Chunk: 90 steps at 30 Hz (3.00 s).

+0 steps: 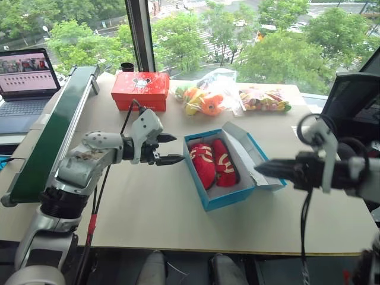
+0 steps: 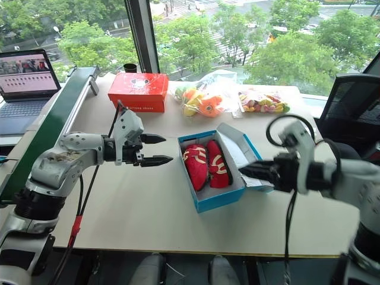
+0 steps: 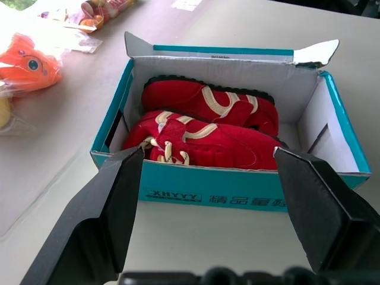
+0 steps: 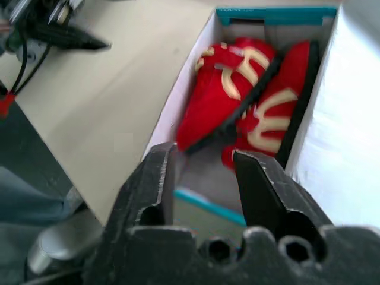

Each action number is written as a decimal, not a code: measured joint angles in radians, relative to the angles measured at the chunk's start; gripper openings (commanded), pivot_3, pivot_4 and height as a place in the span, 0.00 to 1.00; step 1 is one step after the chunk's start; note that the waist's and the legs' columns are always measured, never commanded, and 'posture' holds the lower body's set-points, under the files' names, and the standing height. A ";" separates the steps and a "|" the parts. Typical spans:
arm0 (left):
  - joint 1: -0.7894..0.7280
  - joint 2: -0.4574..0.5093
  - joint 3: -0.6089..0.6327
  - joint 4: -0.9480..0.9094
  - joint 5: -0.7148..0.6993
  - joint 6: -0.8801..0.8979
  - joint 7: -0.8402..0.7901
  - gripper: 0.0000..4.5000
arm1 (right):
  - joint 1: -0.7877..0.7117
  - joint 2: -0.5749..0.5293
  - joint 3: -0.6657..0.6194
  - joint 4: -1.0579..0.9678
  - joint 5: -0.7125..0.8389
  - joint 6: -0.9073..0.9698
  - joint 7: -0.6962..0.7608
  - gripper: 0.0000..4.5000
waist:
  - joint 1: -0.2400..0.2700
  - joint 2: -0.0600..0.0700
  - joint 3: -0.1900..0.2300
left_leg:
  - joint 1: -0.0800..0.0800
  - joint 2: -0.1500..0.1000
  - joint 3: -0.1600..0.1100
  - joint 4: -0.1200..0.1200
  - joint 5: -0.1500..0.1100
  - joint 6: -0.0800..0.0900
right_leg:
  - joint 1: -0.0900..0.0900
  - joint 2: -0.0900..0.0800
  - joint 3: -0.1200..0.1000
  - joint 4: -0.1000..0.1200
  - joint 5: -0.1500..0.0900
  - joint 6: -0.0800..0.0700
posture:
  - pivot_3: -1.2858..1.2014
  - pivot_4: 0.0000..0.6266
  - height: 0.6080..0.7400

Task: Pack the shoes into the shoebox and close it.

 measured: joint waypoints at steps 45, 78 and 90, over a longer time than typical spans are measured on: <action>-0.022 0.128 0.099 0.011 0.151 -0.043 0.027 0.99 | -0.397 0.450 0.261 0.441 0.088 -0.446 -0.151 0.00 | -0.011 0.004 0.005 | 0.000 0.000 0.001 0.004 0.000 0.001 | 0.000 0.000 0.002 0.004 0.001 0.001 | 0.52 0.24 0.99; 0.216 0.099 0.208 -0.242 0.004 0.135 0.097 1.00 | -0.648 0.277 0.717 0.629 -0.574 -0.743 0.136 0.37 | 0.000 0.004 0.005 | -0.002 0.000 0.000 0.004 0.000 0.001 | -0.002 -0.001 0.000 0.006 0.001 0.000 | 0.52 0.24 0.99; 0.591 -0.176 0.289 -0.105 0.056 -0.048 0.374 1.00 | -0.134 0.111 0.289 0.441 -0.589 -0.919 0.081 1.00 | 0.005 0.002 0.003 | 0.003 0.000 0.002 0.006 0.000 0.001 | 0.003 -0.001 0.002 0.004 0.001 -0.001 | 0.52 0.24 0.99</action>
